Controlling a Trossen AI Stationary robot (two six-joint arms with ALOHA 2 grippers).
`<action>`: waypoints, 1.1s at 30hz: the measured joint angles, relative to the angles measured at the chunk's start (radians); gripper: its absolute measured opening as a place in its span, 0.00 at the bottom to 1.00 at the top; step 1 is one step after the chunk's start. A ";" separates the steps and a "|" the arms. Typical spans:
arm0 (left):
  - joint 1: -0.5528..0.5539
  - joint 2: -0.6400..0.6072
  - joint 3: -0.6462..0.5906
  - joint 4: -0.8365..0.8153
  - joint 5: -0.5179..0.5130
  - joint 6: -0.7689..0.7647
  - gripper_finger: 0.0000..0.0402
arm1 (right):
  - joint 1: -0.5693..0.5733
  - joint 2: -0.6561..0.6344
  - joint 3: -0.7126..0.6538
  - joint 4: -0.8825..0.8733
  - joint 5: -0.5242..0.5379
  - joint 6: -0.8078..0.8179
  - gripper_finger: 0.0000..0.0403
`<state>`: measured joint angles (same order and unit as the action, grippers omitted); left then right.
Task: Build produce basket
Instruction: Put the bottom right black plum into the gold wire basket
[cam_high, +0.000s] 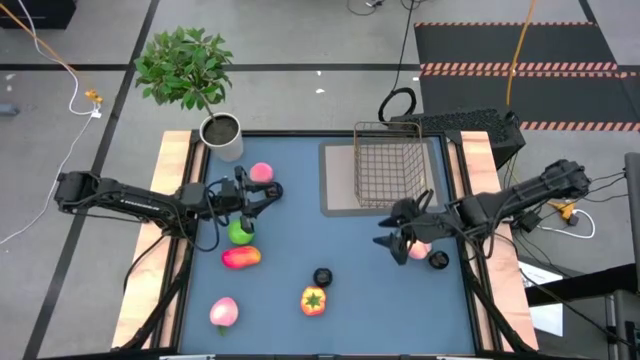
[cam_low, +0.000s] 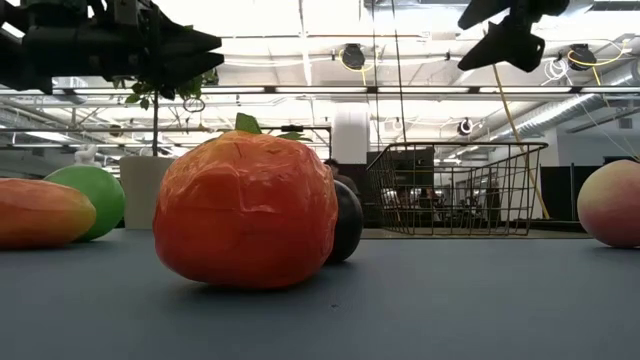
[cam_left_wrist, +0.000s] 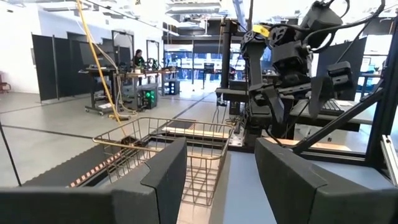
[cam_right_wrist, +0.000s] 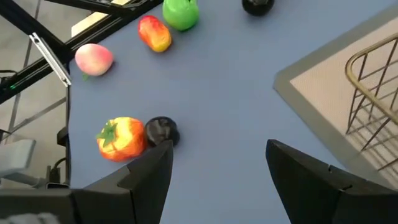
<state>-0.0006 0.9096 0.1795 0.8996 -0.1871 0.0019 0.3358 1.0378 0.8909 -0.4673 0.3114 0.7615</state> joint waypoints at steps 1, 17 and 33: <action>0.000 0.000 0.000 -0.002 0.000 -0.005 0.48 | -0.001 0.000 0.000 0.001 -0.001 -0.017 0.62; -0.005 0.000 0.000 -0.024 0.001 -0.014 0.48 | -0.004 0.005 -0.186 0.472 -0.076 -0.357 0.62; 0.017 0.000 0.000 0.045 -0.035 0.064 0.48 | -0.051 -0.003 -0.035 0.134 0.002 -0.296 0.62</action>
<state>0.0166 0.9100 0.1791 0.9446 -0.2226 0.0661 0.2852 1.0344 0.8558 -0.3328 0.3130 0.4654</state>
